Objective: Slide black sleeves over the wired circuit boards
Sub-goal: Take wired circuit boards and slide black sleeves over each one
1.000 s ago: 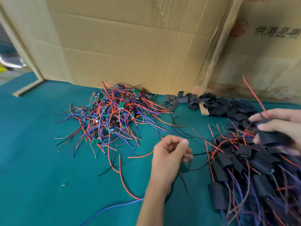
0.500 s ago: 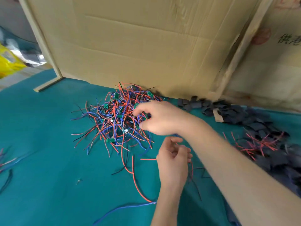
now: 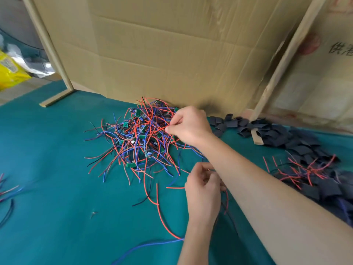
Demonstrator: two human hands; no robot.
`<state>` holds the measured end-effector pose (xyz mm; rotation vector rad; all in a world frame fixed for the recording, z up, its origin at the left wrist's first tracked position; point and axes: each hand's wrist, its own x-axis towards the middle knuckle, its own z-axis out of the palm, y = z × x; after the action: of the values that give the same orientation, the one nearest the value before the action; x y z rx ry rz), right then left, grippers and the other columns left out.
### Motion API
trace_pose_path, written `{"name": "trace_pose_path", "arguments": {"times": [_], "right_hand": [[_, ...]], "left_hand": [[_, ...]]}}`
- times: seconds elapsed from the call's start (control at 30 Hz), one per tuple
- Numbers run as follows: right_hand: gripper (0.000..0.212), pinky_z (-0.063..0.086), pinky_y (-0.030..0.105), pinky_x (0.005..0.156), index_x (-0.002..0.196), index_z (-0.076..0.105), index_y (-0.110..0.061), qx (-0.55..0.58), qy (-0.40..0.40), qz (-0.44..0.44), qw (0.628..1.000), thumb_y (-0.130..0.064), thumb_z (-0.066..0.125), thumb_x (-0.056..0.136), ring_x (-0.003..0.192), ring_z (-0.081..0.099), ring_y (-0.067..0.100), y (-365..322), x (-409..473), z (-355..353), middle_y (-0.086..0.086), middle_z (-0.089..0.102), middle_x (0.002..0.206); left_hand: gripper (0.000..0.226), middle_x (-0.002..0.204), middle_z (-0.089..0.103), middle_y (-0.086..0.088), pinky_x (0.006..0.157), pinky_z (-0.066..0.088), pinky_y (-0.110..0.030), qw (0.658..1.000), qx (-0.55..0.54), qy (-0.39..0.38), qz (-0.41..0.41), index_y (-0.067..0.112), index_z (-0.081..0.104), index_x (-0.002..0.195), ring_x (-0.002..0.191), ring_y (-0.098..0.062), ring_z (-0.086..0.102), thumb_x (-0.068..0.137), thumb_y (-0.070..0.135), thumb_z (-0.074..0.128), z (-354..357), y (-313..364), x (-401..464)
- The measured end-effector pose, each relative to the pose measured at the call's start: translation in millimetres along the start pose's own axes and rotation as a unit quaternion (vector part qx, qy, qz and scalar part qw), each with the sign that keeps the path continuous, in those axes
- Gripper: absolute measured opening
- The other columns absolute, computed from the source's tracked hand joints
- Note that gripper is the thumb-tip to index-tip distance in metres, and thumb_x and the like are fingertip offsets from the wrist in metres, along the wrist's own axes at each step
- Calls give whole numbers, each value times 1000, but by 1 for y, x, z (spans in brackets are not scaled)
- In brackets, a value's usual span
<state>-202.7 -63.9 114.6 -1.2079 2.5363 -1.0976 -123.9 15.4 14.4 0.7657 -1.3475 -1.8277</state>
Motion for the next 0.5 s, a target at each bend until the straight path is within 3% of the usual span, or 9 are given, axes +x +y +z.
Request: {"name": "trace_pose_path", "arguments": {"times": [0.07, 0.13, 0.23, 0.3, 0.4, 0.5], "right_hand": [[16, 60, 39, 83, 75, 72, -18, 105, -3, 45, 993, -9, 85, 75, 86, 75, 28, 5, -3, -19, 11, 77, 85], [16, 64, 39, 74, 78, 70, -8, 253, -18, 81, 964, 5, 79, 78, 77, 74, 31, 10, -9, -47, 16, 74, 80], [14, 62, 30, 61, 89, 64, -1, 486, -35, 110, 867, 12, 64, 85, 71, 75, 28, 23, -23, -98, 17, 74, 77], [17, 61, 27, 61, 87, 63, -2, 542, -68, 112, 830, 13, 56, 89, 74, 77, 28, 34, -39, -121, 17, 75, 80], [27, 60, 28, 60, 82, 66, -4, 450, -124, 115, 877, 17, 52, 89, 73, 76, 25, 53, -67, -125, 18, 74, 84], [24, 58, 31, 65, 79, 71, -7, 172, -119, 32, 977, 15, 63, 83, 67, 70, 16, 71, -96, -109, 11, 76, 81]], "left_hand": [[23, 76, 68, -2, 68, 55, -34, 1000, 4, 6, 2, 7, 65, 90, 69, -14, 63, 86, -11, 53, -2, -2, 0], [23, 79, 69, -4, 68, 57, -34, 1000, 7, 4, -3, 8, 66, 91, 69, -15, 65, 87, -11, 53, 1, -2, 0], [20, 91, 67, -7, 67, 57, -27, 1000, 1, 4, -4, 10, 64, 97, 74, -14, 68, 92, -7, 55, 3, -2, 0], [16, 92, 67, -10, 67, 58, -29, 1000, -25, 4, -6, 8, 62, 101, 78, -17, 71, 97, -3, 51, 3, -1, 2], [18, 89, 72, -15, 62, 57, -26, 991, -123, -46, -37, 7, 63, 106, 76, -22, 71, 106, 15, 47, 4, 8, -1], [34, 96, 75, -19, 60, 58, -27, 967, -192, -130, -104, 9, 65, 109, 76, -23, 74, 106, 33, 41, 6, 16, -5]]}}
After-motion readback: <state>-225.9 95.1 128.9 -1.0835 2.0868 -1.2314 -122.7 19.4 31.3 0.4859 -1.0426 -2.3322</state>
